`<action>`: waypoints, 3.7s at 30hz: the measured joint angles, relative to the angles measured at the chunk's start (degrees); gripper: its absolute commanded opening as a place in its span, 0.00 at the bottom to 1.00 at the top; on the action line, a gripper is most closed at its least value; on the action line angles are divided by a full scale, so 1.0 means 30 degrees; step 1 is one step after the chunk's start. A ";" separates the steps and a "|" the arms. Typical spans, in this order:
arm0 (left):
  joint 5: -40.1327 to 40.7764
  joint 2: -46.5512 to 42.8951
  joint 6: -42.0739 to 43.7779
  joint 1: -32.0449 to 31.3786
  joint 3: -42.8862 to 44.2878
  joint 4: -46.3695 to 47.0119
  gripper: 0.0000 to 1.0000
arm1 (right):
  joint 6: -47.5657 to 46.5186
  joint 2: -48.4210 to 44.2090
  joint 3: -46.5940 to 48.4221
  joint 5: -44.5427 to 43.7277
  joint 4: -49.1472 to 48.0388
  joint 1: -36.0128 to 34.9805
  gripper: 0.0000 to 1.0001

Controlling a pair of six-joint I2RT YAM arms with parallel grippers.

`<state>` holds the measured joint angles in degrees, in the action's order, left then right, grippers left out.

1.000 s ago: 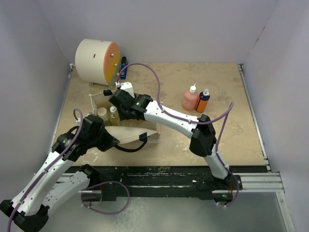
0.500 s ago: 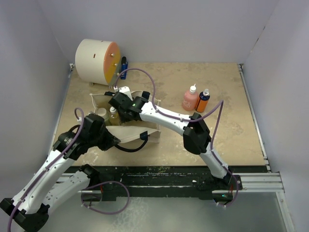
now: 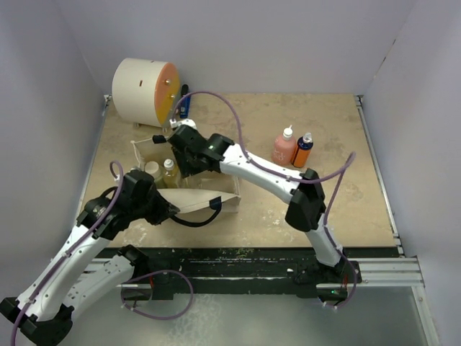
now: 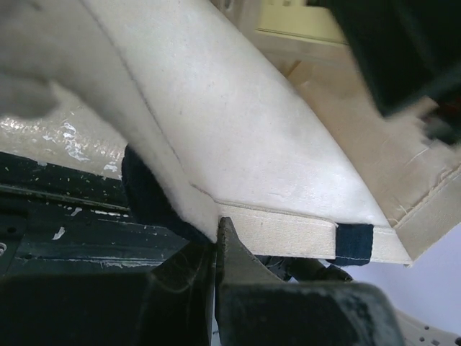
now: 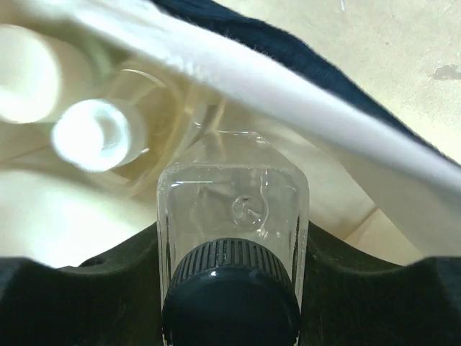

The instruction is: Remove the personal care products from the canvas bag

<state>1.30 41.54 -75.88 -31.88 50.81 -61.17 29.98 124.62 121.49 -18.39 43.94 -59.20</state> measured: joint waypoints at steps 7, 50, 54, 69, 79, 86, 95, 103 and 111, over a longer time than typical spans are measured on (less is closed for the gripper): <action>0.0022 0.0022 0.0073 0.0000 0.0437 -0.0299 0.05 | 0.1071 -0.5275 -0.0481 0.3570 -0.0248 0.1559 0.00; 0.1566 0.0845 0.3912 -0.0007 0.5552 -0.3585 0.99 | -0.2339 -1.8476 -1.9540 0.0568 -0.4328 1.8549 0.00; 0.1588 0.1457 0.4022 -0.0007 0.5625 -0.3832 0.99 | -0.3293 -1.6648 -1.9540 0.1443 -0.6543 1.9846 0.00; 0.1851 0.1894 0.4160 -0.0007 0.6353 -0.4670 0.99 | -0.5508 -1.3267 -1.9540 0.3738 -0.9843 1.9824 0.20; 0.1829 0.1960 0.4335 -0.0007 0.6353 -0.4641 0.99 | -0.5712 -1.3165 -1.9649 0.4415 -1.0324 1.9824 0.73; 0.1785 0.1530 0.4590 -0.0007 0.6353 -0.4692 0.99 | -0.5676 -1.3821 -1.9533 0.4109 -1.0542 1.9897 0.80; 0.1945 0.0546 0.4612 -0.0007 0.6353 -0.5304 1.00 | -0.5042 -1.7639 -1.9154 0.4597 -0.7832 1.9861 0.83; 0.3220 0.1173 0.3752 -0.0007 0.6492 -0.5872 0.98 | -0.3752 -2.2433 -2.0021 0.9464 -0.6717 1.9373 0.82; 0.5034 0.3162 0.2790 -0.0007 0.7388 -0.5872 0.90 | -0.1479 -2.1471 -1.8200 1.0958 -0.5450 1.1315 0.80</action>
<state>16.40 51.03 -67.51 -31.90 72.97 -78.78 25.54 60.20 66.89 14.48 27.59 -25.26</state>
